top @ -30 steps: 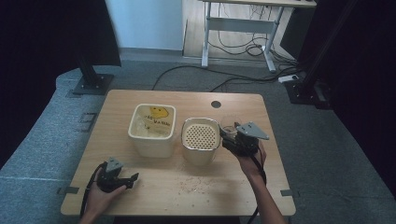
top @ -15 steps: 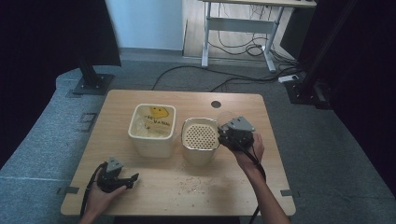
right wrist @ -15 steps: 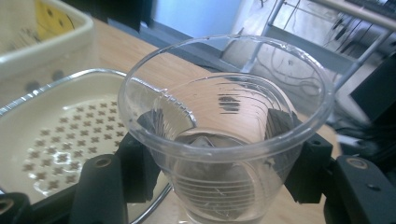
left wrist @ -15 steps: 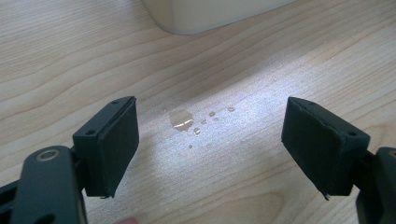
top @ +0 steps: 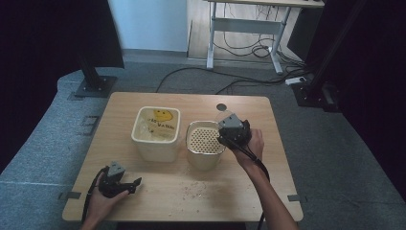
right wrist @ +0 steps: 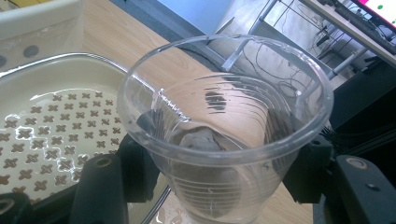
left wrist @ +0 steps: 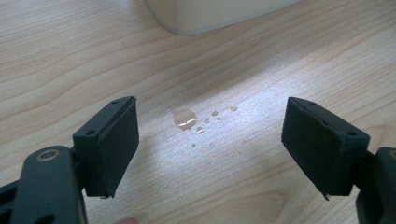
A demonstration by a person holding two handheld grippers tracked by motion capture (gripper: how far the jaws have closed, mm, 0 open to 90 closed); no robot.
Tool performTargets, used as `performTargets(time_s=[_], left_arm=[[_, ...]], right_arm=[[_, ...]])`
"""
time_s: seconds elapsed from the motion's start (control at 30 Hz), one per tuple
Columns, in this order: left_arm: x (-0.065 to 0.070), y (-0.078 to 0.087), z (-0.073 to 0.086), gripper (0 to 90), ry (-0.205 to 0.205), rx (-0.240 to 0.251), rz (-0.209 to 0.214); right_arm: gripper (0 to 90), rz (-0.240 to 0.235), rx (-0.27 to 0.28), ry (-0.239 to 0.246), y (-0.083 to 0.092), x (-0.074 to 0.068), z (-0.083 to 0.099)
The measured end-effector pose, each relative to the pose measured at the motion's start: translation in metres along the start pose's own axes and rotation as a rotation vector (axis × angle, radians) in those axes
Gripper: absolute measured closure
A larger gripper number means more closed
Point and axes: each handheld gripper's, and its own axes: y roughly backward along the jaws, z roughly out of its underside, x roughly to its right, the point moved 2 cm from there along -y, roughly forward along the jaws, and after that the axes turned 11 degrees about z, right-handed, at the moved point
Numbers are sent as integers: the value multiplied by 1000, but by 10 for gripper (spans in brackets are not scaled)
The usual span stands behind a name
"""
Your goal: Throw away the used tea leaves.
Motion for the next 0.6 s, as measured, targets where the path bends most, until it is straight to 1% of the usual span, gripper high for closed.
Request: performTargets(time_s=[0.17,0.2,0.23,0.27,0.3,0.33,0.37,0.4,0.43,0.47,0.5,0.6], left_arm=[[1,0,0,192,-3,-2,0],[1,-1,0,192,-3,-3,-1],[1,-1,0,191,-3,-3,-1],[1,-1,0,192,-3,-3,-1],[1,-1,0,192,-2,-5,-1],[1,-1,0,191,-2,-5,-1],[1,-1,0,191,-3,-3,-2],[0,-1,0,192,-2,-3,-2],[0,-1,0,192,-2,-2,-2],[0,-1,0,192,-2,-2,-2],[0,-1,0,192,-2,-2,-1],[0,0,0,192,-2,-3,-1]], right_arm=[[390,5,2,8,0,0,-1],[389,28,4,44,1,-1,-3],[389,28,4,44,1,-1,-3],[390,67,9,124,2,-5,-6],[389,81,12,163,3,-8,-8],[389,81,12,163,3,-8,-8],[390,94,14,200,3,-11,-10],[390,121,18,269,3,-16,-13],[392,158,17,379,3,-23,-16],[392,158,17,379,3,-23,-16],[392,186,5,482,2,-30,-19],[393,232,-6,649,-1,-43,-21]])
